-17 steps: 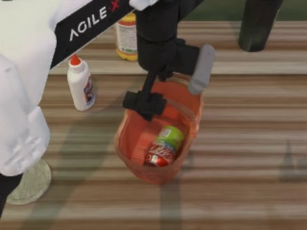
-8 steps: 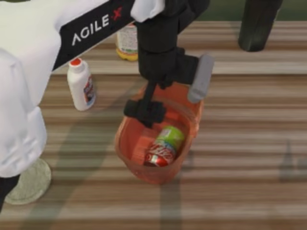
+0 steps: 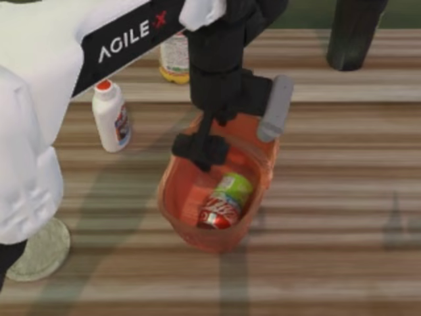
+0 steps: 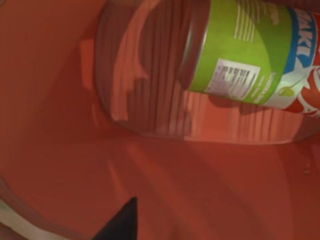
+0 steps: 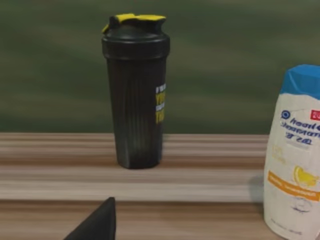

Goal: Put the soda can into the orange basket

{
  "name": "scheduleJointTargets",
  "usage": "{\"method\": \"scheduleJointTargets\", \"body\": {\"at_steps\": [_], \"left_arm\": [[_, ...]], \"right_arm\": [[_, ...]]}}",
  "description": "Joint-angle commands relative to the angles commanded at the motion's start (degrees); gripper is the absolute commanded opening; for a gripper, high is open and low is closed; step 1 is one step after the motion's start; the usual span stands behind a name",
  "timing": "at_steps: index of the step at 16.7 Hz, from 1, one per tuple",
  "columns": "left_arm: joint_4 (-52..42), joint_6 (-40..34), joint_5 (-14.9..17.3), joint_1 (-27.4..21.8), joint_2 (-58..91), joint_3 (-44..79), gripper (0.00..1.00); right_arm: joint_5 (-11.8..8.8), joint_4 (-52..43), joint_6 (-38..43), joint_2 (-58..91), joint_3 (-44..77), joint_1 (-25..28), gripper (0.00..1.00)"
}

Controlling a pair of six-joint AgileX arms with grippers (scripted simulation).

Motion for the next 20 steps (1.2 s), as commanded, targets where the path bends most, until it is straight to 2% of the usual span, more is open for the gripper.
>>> {"method": "scheduleJointTargets", "body": {"at_steps": [9, 20], "left_arm": [[0.0, 0.0, 0.0, 0.0, 0.0, 0.0, 0.02], [0.0, 0.0, 0.0, 0.0, 0.0, 0.0, 0.0]], "right_arm": [[0.0, 0.0, 0.0, 0.0, 0.0, 0.0, 1.0], [0.0, 0.0, 0.0, 0.0, 0.0, 0.0, 1.0]]}}
